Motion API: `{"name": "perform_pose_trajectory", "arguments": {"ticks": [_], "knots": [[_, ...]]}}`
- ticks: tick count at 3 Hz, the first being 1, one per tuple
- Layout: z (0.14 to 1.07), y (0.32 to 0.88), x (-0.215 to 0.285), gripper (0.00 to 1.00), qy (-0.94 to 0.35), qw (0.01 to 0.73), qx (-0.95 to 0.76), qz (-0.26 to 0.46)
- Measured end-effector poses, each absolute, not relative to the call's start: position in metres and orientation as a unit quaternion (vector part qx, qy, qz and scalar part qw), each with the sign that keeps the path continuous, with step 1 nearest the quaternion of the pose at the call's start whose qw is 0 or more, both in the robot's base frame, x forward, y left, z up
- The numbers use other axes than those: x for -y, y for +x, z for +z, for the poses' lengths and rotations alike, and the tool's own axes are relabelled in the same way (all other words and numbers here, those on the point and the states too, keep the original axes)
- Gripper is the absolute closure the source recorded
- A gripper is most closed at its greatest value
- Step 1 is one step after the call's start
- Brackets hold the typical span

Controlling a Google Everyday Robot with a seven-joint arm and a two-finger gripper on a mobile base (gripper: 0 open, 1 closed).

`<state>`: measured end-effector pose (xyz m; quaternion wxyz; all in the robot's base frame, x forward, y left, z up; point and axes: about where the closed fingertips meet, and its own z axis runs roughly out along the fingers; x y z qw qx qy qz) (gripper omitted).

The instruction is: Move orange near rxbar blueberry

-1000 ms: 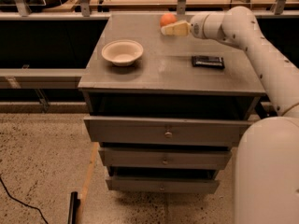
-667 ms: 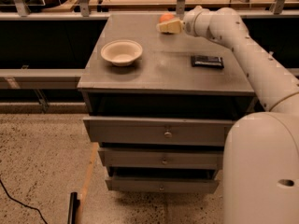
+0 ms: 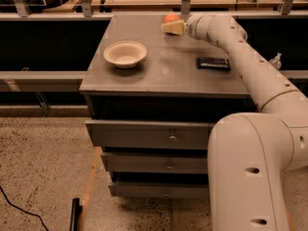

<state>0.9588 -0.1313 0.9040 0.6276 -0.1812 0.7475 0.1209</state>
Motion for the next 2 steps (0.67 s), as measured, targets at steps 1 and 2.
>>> {"name": "perform_pose_trajectory", "arguments": {"ticks": [1, 2], "knots": [[0.894, 0.972, 0.126, 0.00, -0.179, 0.617, -0.753, 0.139], [0.891, 0.981, 0.115, 0.00, -0.184, 0.613, -0.753, 0.153]]}}
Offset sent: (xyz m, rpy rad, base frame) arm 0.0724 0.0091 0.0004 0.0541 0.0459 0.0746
